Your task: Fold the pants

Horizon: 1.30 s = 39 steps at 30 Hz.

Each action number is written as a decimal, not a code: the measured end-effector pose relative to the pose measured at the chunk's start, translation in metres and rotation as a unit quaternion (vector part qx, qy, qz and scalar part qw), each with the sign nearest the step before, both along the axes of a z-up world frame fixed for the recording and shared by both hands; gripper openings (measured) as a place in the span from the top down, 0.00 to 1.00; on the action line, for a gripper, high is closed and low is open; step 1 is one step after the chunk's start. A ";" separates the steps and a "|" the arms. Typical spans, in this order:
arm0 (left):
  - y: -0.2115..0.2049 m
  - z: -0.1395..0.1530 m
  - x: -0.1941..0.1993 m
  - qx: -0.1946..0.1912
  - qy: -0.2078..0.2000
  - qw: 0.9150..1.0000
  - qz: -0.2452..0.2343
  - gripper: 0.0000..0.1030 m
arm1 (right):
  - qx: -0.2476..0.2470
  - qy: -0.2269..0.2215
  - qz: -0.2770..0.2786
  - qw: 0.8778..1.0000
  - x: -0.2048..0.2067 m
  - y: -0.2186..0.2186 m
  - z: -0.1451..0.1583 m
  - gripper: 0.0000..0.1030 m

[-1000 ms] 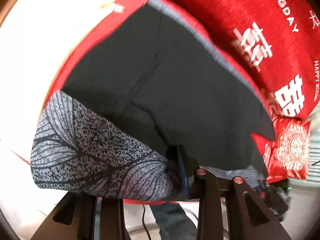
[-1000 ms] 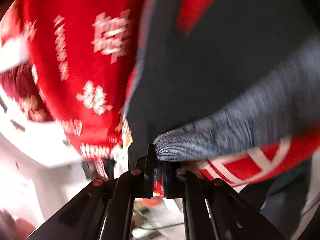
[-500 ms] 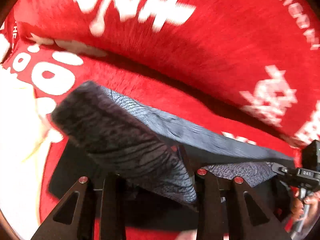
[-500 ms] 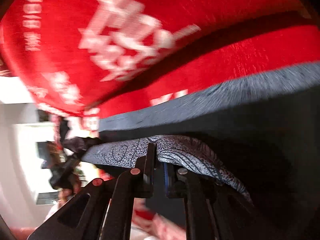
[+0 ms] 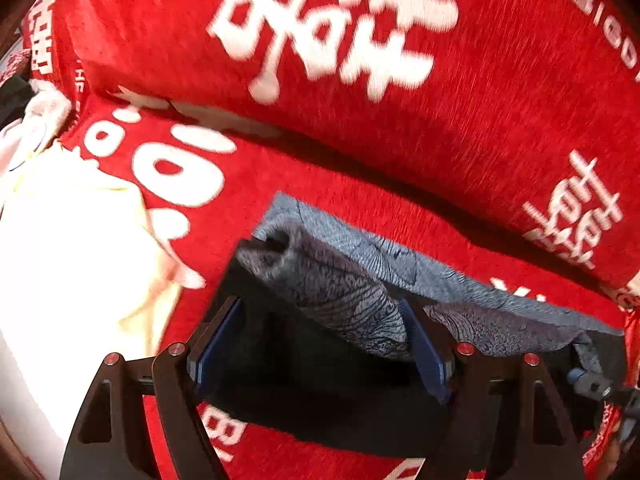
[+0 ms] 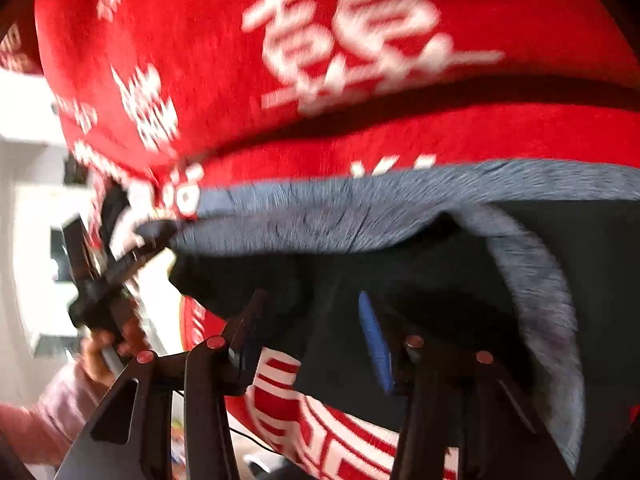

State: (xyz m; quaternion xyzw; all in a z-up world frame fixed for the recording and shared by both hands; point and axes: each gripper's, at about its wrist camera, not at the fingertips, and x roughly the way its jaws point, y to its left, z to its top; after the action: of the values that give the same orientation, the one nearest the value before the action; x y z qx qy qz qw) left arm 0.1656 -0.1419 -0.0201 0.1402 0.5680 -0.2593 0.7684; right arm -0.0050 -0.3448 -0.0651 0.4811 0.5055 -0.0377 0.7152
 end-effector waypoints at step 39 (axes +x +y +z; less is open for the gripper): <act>-0.129 -0.036 -0.345 0.010 0.169 0.902 -0.397 0.21 | 0.067 0.081 -0.335 0.936 -0.375 0.139 -0.038 0.43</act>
State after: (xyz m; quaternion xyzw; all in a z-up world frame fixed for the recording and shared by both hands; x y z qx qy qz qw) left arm -0.1795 -0.2714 -0.0557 0.3153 0.5895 -0.5569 0.4929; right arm -0.3799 -0.2057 -0.1031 0.6648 0.3726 -0.2802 0.5837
